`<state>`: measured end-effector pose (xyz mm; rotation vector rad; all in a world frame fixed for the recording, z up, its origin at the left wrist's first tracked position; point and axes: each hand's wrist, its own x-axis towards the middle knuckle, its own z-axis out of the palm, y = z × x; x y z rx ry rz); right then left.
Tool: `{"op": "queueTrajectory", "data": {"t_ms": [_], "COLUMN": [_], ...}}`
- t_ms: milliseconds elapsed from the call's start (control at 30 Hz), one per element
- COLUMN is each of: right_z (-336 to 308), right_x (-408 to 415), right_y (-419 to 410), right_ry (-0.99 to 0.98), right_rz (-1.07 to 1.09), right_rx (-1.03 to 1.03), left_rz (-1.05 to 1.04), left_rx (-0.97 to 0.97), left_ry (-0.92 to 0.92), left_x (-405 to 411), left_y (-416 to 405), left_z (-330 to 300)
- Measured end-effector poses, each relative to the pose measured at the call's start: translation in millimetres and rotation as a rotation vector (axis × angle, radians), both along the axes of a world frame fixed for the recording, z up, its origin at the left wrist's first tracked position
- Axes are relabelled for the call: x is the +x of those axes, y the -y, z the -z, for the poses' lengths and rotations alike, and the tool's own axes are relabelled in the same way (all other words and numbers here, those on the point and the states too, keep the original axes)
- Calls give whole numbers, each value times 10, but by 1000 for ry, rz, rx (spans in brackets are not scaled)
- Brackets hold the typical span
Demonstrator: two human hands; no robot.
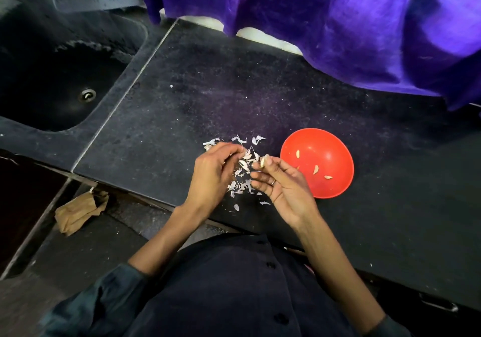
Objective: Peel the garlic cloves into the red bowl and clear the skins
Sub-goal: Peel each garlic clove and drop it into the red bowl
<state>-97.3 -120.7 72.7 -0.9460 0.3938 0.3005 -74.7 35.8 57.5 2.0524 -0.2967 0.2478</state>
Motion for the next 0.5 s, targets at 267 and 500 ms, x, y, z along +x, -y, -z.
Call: {"op": "queueTrajectory", "data": {"t_ms": [267,500], "right_z": [37,57], "right_x": [-1,-2], "right_y": [1,27], "right_ry": [33,56], "right_rz": [22,32], "right_rx": [31,-33], "left_rz": [-4,-91], "left_rx": [-319,-317], "left_ry": [-325,-352], "left_x": [-44,-10], "left_y": [62,47], "left_z": [-64,-34]}}
